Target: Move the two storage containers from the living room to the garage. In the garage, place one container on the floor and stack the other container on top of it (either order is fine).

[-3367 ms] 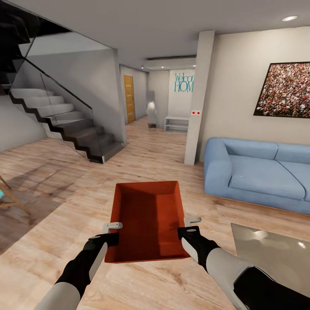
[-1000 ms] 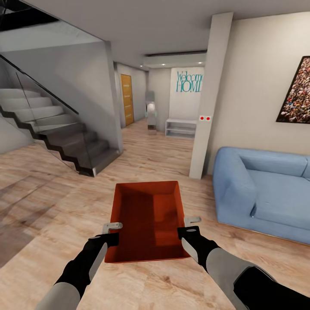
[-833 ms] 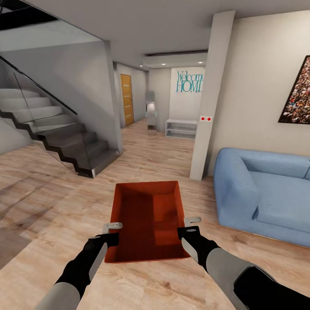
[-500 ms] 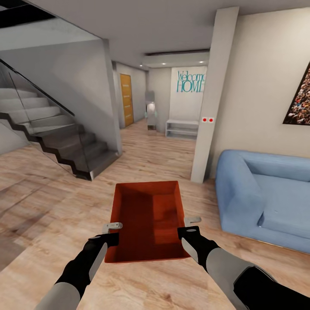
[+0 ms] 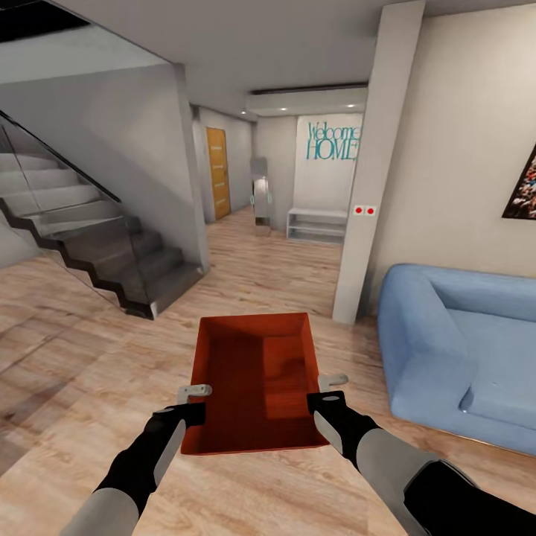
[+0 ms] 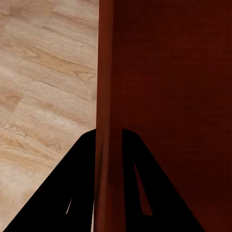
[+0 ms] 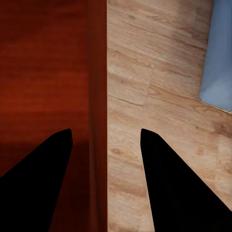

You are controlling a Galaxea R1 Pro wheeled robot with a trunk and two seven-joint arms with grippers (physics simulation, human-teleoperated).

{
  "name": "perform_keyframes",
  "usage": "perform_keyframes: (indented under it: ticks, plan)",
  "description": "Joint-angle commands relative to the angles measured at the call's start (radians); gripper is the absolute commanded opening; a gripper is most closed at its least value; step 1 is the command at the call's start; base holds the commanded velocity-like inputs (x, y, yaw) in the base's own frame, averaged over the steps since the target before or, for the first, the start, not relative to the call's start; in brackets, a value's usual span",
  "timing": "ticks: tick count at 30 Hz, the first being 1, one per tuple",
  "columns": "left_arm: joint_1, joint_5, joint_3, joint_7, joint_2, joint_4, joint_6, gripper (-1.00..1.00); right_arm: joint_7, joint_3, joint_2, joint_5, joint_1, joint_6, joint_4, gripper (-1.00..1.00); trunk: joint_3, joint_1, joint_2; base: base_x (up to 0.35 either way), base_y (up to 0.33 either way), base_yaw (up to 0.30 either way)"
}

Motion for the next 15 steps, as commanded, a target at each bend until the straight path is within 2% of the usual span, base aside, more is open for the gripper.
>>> perform_keyframes:
  ticks: [1,15]
  plan:
    - [-0.001,-0.036,0.002,0.015,0.003,-0.003,-0.015,-1.0,0.012,0.039,-0.001,-0.039,0.0,0.005,0.0,-1.0,-0.002,0.001,-0.002,0.322,0.0,0.0]
    - [-0.001,-0.036,0.002,0.015,0.003,-0.003,-0.016,-1.0,0.012,0.039,-0.001,-0.039,0.0,0.005,0.0,-1.0,-0.002,0.001,-0.002,0.322,0.0,0.0]
